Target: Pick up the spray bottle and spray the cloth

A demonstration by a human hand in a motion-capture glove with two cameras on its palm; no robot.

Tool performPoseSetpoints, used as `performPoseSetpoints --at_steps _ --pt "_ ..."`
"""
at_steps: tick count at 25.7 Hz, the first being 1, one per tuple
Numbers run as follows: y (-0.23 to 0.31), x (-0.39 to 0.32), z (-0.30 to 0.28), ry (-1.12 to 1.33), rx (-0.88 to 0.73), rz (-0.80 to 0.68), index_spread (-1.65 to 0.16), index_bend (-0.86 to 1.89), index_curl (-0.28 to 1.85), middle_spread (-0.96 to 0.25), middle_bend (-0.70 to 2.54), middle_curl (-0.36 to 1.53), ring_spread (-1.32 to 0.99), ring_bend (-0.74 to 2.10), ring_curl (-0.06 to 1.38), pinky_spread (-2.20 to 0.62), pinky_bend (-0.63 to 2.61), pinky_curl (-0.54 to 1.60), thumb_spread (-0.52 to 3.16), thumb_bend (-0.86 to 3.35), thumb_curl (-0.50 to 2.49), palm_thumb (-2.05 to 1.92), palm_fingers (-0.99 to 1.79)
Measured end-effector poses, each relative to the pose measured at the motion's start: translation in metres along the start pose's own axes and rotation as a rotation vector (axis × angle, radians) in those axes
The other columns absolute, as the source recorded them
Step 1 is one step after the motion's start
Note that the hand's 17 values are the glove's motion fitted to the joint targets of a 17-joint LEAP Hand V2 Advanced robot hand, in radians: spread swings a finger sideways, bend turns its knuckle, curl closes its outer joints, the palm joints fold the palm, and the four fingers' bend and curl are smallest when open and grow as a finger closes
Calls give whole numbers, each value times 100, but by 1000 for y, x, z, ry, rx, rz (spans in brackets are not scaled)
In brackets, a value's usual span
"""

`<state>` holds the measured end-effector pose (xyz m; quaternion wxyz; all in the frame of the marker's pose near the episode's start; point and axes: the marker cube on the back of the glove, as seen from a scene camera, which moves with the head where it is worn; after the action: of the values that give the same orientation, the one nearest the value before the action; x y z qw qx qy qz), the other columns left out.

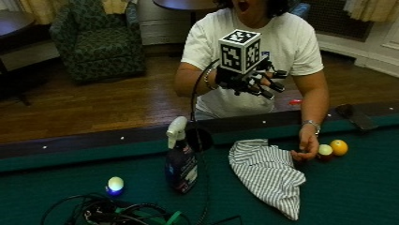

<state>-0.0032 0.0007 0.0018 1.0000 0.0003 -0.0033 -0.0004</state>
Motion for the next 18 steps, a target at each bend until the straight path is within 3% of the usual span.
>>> performPoseSetpoints --at_steps 7,18 --pt "2 -6 2 20 1 3 -42 11 5 -10 32 13 4 42 13 18 20 10 73 14 10 29 9" --pt "16 1 3 16 39 50 -51 13 9 -12 34 20 5 48 18 22 20 17 97 8 15 31 5"
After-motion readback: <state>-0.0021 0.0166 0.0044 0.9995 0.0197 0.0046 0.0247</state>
